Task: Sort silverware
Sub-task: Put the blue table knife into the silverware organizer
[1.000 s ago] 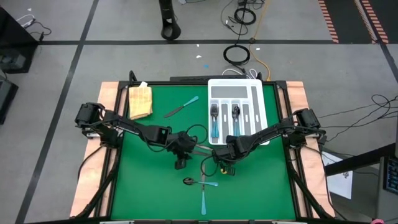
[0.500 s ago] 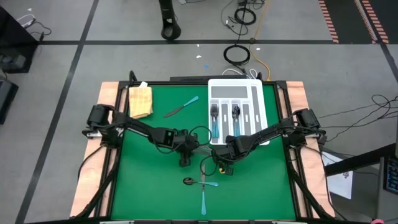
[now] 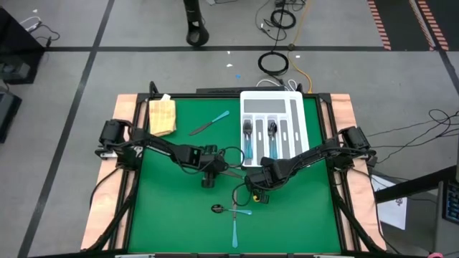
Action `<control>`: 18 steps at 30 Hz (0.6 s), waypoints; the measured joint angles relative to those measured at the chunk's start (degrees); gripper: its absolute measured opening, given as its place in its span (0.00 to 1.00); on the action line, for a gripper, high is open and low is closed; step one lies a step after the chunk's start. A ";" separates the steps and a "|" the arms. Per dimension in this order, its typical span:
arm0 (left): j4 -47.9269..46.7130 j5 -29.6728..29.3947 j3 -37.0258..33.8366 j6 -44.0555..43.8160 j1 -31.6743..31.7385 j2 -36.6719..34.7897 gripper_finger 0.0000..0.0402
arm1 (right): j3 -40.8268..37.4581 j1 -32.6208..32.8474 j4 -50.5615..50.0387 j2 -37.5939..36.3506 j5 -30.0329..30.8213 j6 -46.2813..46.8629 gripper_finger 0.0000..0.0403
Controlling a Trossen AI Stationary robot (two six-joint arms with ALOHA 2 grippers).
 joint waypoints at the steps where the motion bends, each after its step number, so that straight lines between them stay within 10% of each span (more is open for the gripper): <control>1: 0.36 -0.68 0.00 1.04 -0.41 0.15 0.38 | 0.00 0.02 0.03 0.00 0.03 0.05 0.05; 18: 1.66 -0.30 -0.04 4.85 -1.46 1.47 0.07 | 0.00 0.02 0.19 0.00 -0.66 0.20 0.05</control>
